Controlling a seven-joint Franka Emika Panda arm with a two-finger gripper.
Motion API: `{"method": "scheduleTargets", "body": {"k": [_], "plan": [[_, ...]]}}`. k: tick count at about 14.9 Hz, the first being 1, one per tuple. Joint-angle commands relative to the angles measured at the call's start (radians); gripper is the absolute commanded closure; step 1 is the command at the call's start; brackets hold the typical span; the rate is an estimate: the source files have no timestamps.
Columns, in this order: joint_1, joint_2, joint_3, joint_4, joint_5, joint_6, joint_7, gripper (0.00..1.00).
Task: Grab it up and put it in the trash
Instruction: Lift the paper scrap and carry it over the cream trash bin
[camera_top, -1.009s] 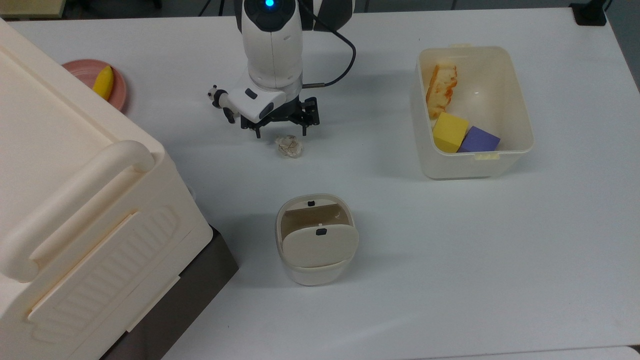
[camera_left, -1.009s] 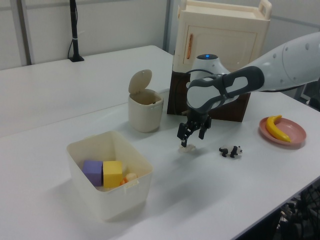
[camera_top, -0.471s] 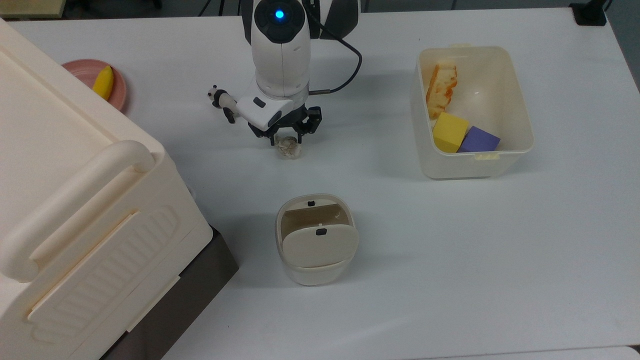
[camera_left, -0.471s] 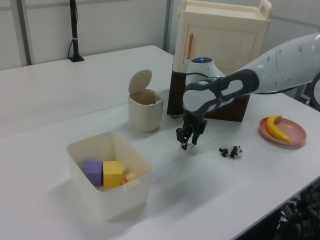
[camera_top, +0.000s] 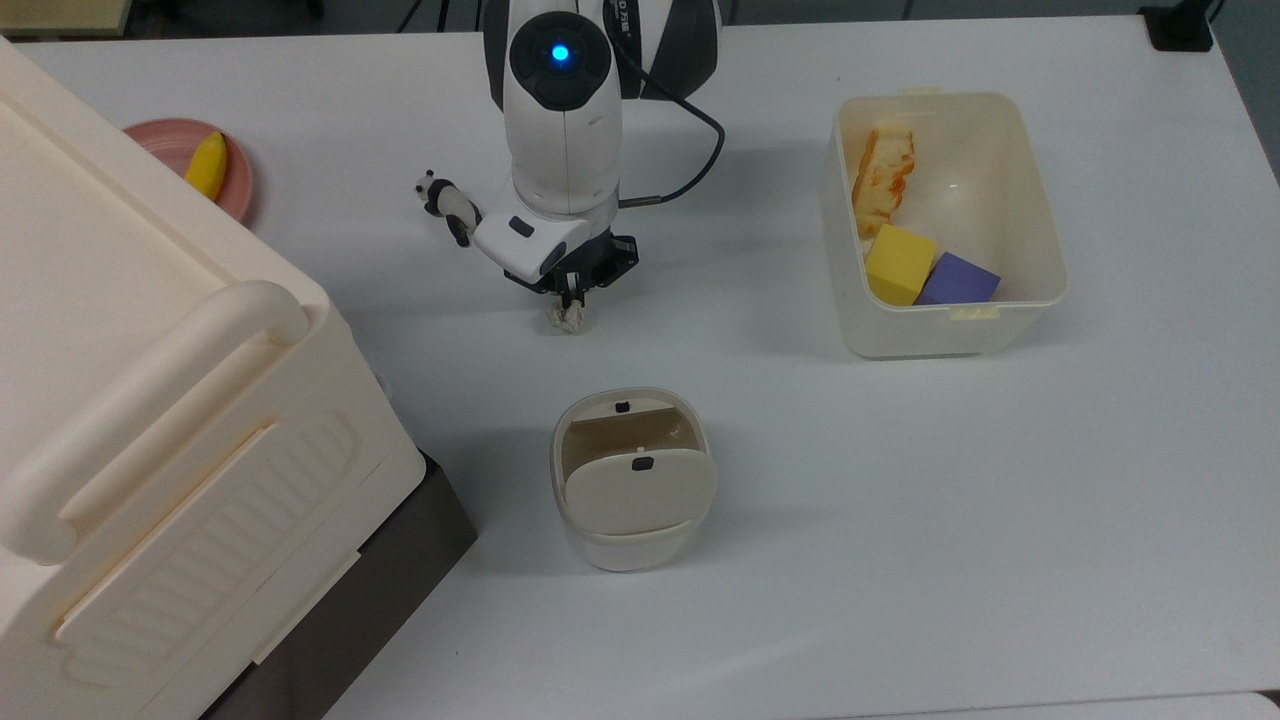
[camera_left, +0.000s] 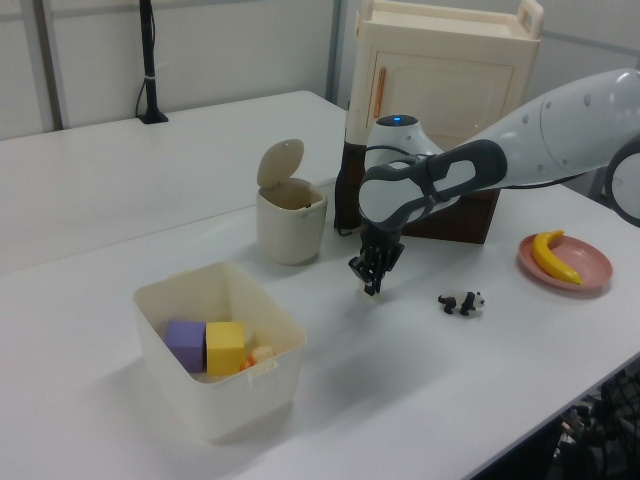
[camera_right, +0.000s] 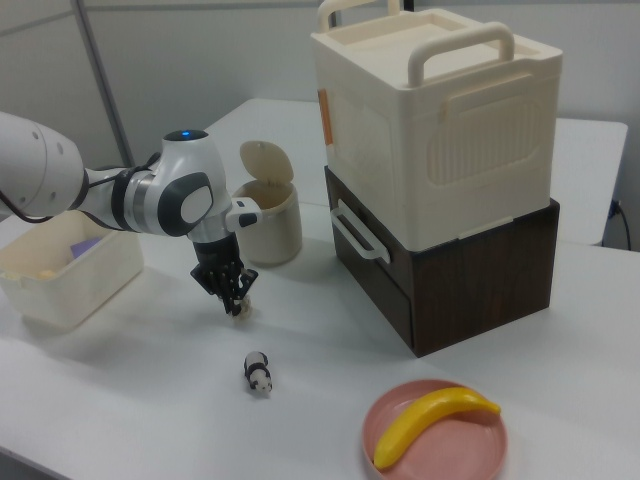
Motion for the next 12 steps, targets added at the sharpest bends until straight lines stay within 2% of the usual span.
{"method": "scheduleTargets", "body": {"k": [1,6,10,12], "plan": [[0.007,0.002,-0.005,-0.002,-0.009,0.021,-0.027,1.0],[0.005,-0.024,-0.005,0.001,0.0,0.02,-0.026,1.0],[0.008,-0.055,-0.005,0.065,0.01,0.009,-0.01,1.0],[0.01,-0.053,-0.005,0.134,0.034,0.007,-0.009,1.0]]}}
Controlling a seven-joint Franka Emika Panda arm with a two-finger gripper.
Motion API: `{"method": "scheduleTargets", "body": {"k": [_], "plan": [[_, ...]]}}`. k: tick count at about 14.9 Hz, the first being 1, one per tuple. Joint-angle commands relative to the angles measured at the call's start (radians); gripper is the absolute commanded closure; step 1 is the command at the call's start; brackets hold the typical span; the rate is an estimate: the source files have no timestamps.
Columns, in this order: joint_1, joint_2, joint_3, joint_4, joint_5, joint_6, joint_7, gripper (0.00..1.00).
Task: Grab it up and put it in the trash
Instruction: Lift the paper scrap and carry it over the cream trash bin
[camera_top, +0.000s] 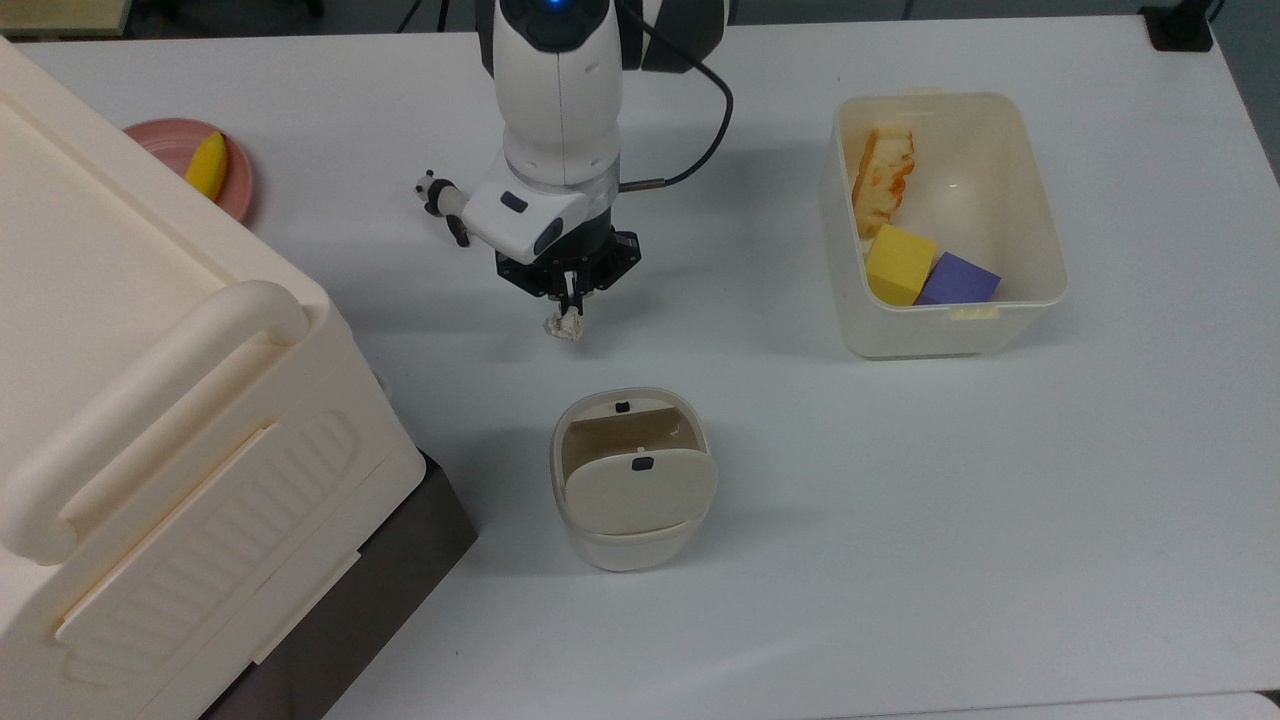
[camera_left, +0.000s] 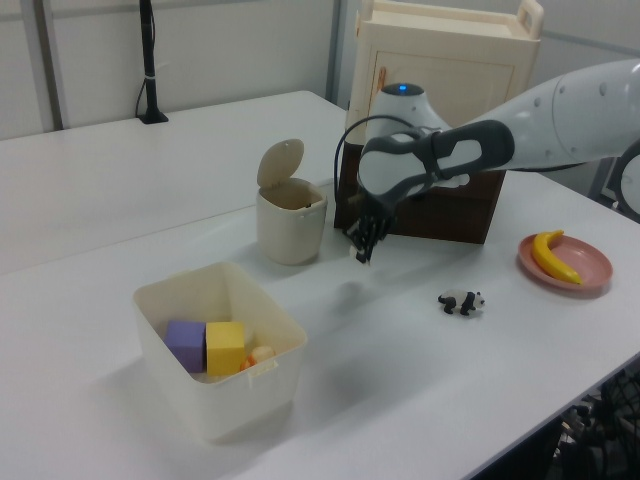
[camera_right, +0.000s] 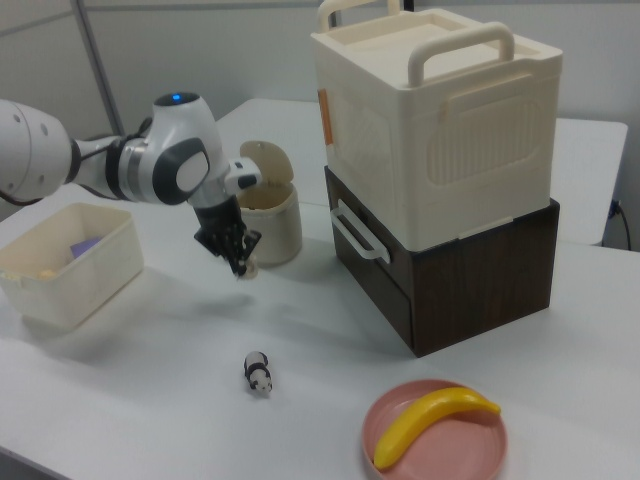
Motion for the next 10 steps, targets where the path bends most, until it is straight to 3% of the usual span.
{"method": "scheduleTargets", "body": {"k": [1,4,10], "plan": [[0.01,-0.018,-0.005,0.074,0.035,0.007,0.0,1.0],[0.015,-0.003,-0.005,0.17,0.043,0.011,-0.001,1.0],[0.018,0.087,0.047,0.361,0.029,0.021,-0.014,1.0]]}}
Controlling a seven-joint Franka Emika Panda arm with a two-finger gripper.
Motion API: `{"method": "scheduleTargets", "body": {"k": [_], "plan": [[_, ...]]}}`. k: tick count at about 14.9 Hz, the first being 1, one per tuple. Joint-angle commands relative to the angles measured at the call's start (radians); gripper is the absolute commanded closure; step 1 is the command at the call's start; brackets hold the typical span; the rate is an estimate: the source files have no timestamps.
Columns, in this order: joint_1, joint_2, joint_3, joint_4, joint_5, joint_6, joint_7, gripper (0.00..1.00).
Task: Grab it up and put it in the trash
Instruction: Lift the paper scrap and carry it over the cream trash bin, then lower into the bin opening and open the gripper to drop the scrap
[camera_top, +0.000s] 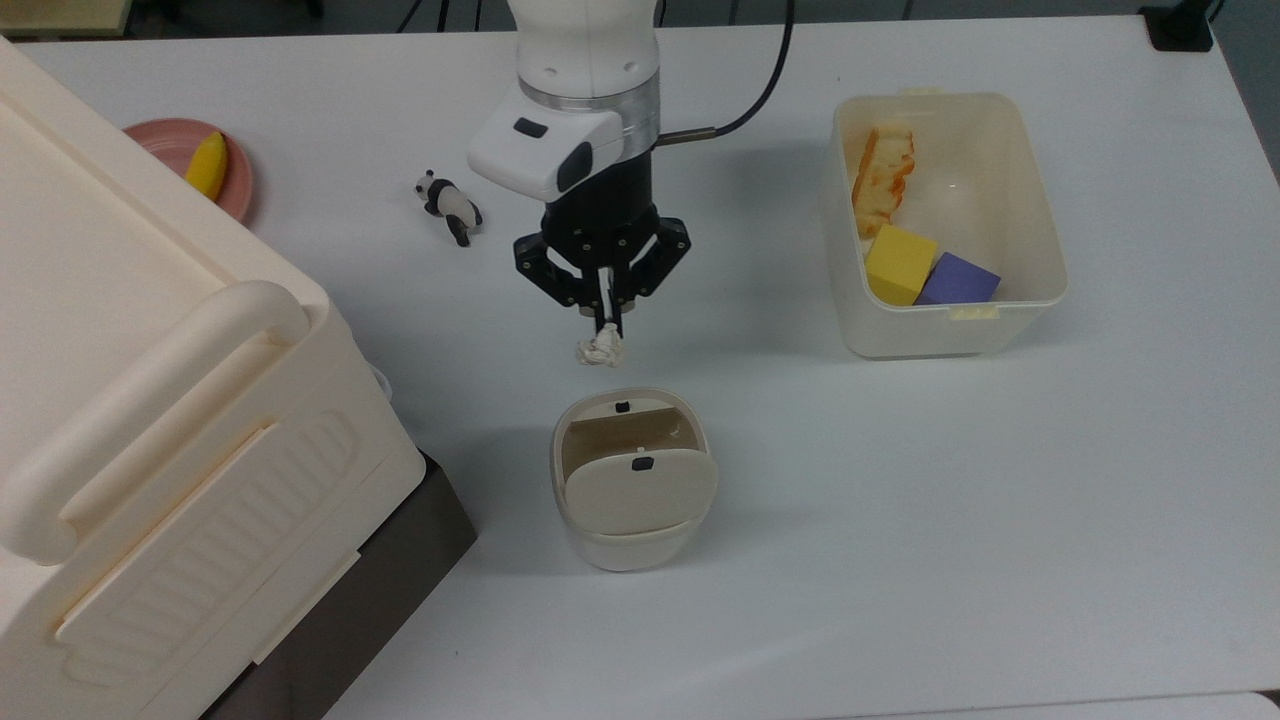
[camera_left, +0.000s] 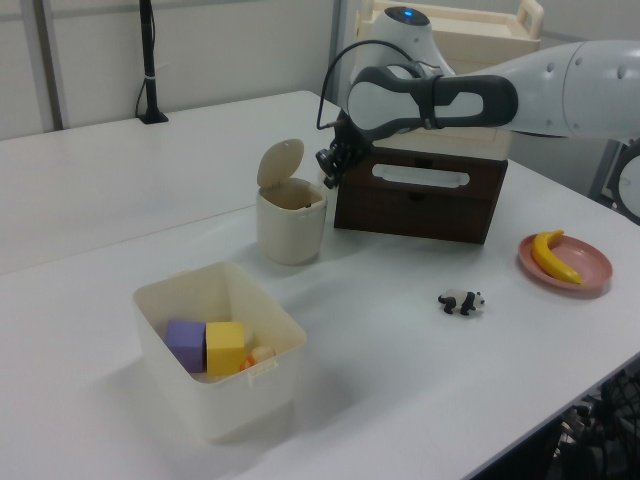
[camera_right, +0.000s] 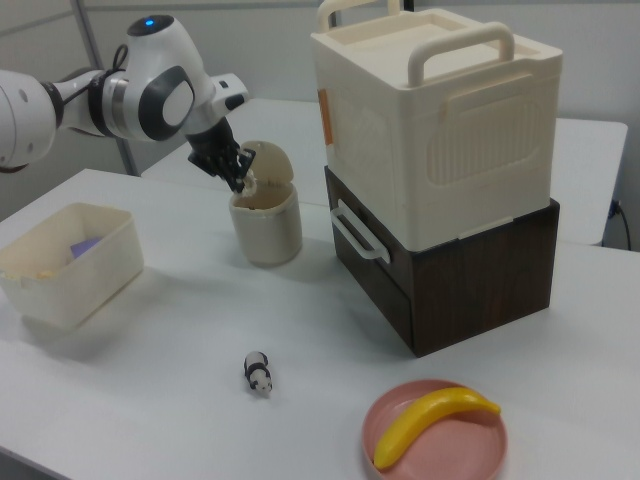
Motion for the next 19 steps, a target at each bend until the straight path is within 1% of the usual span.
{"method": "scheduleTargets", "body": {"k": [1,2,4,5,8,9,10,11,12,13,16,18,19], "plan": [[0.028,0.085,0.012,0.107,0.001,0.061,-0.017,1.0],[0.03,0.103,0.012,0.107,-0.002,0.126,-0.018,1.0],[0.034,0.14,0.012,0.11,-0.021,0.169,-0.018,1.0],[0.033,0.155,0.012,0.114,-0.03,0.178,-0.018,1.0],[0.031,0.16,0.012,0.108,-0.038,0.178,-0.02,1.0],[0.031,0.162,0.012,0.105,-0.038,0.178,-0.018,0.94],[0.031,0.162,0.012,0.105,-0.036,0.178,-0.011,0.49],[0.033,0.162,0.012,0.105,-0.041,0.178,-0.012,0.05],[0.033,0.16,0.012,0.105,-0.05,0.178,-0.015,0.0],[0.031,0.16,0.012,0.105,-0.067,0.178,-0.014,0.0],[0.031,0.154,0.012,0.104,-0.065,0.177,-0.012,0.0],[0.028,0.12,0.012,0.096,-0.055,0.16,-0.009,0.0],[0.025,0.091,0.012,0.073,-0.05,0.131,-0.009,0.0]]}}
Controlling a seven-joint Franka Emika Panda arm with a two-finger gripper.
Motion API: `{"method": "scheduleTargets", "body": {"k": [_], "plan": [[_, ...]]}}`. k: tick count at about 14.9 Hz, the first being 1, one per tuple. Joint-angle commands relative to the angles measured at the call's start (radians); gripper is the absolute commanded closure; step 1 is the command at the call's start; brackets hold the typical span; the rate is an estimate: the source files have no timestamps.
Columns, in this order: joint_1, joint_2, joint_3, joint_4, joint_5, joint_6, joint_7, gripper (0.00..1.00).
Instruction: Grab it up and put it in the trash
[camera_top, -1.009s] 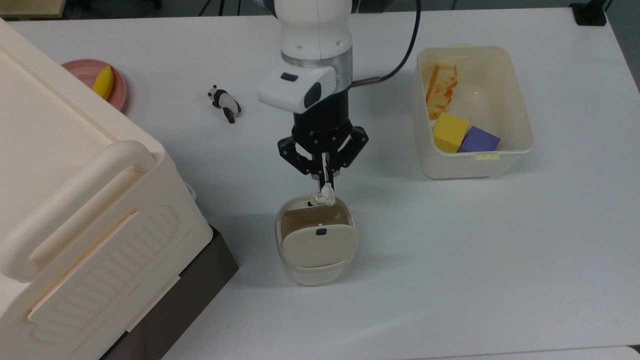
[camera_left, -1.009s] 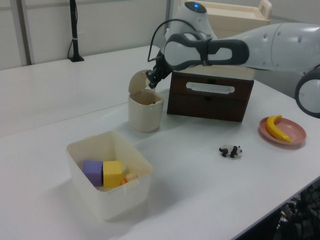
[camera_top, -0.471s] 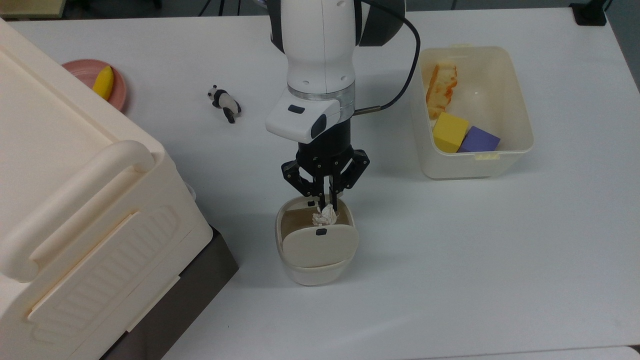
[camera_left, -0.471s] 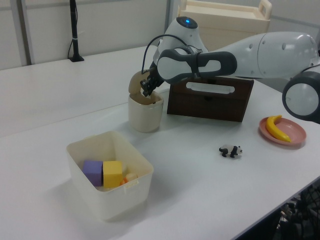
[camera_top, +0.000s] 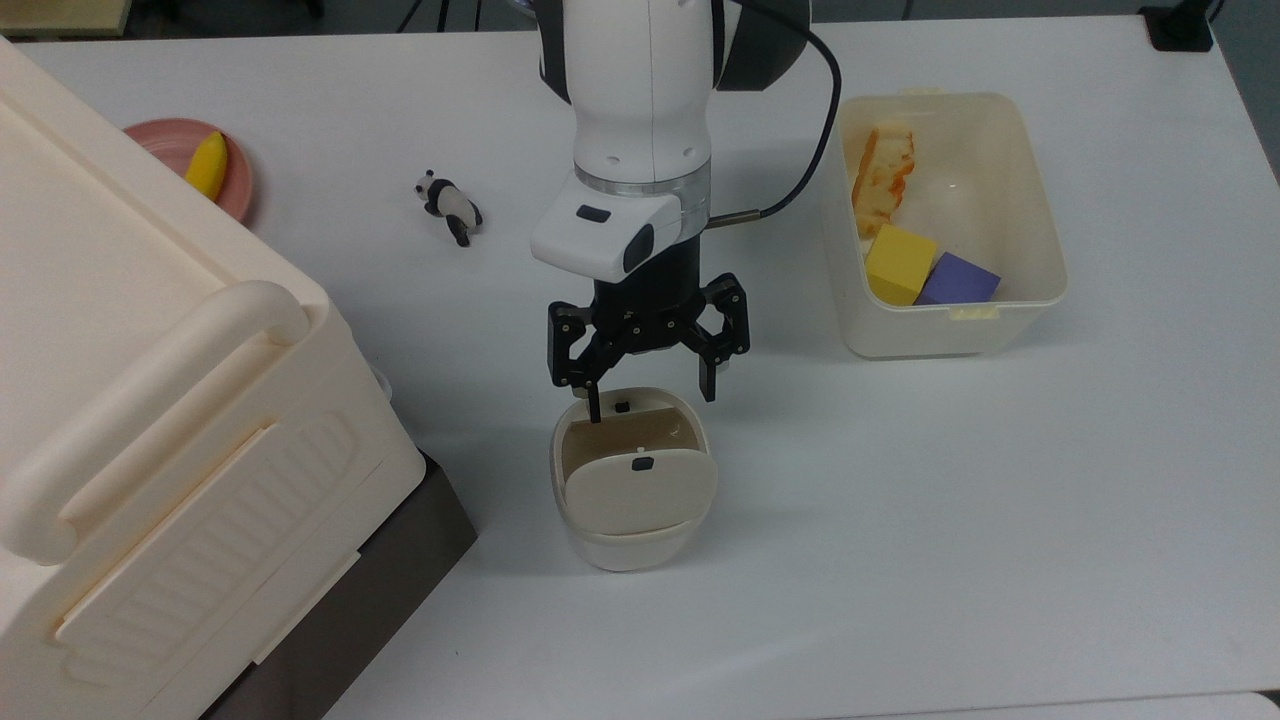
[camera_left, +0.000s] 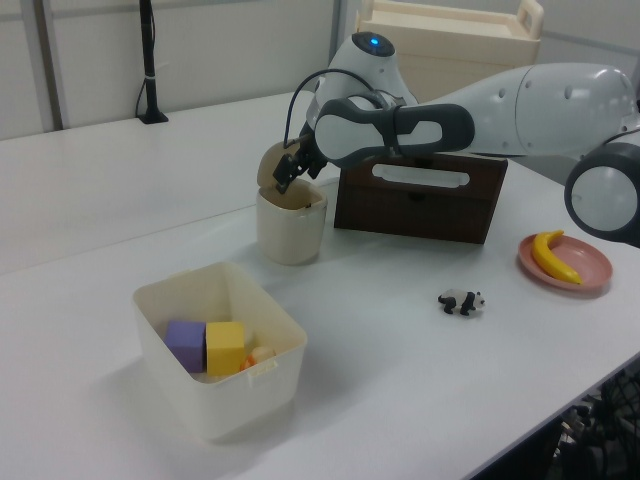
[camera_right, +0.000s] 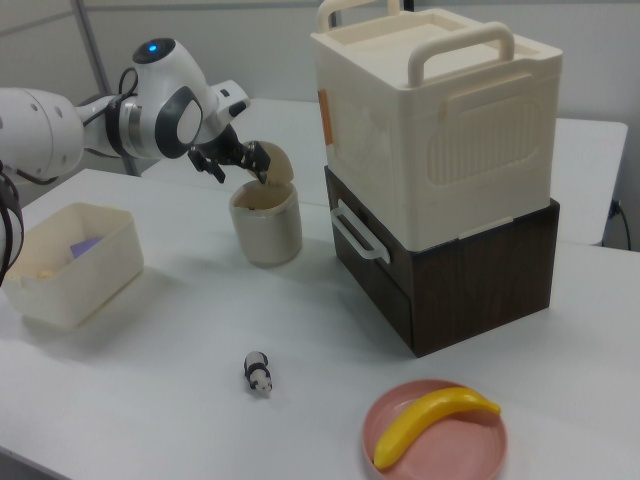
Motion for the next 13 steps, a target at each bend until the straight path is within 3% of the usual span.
{"method": "scheduleTargets", "body": {"k": [1,5,7,9,11,13], "plan": [[-0.001,-0.092,-0.006,-0.04,0.002,-0.103,-0.006,0.0],[-0.024,-0.219,-0.006,-0.044,0.034,-0.495,-0.011,0.0],[-0.035,-0.262,-0.008,-0.046,0.039,-0.613,-0.005,0.0],[-0.048,-0.311,-0.012,-0.054,0.054,-0.682,0.024,0.0],[-0.076,-0.37,-0.029,-0.077,0.112,-0.69,0.078,0.0],[-0.076,-0.396,-0.048,-0.089,0.117,-0.696,0.08,0.0]]}}
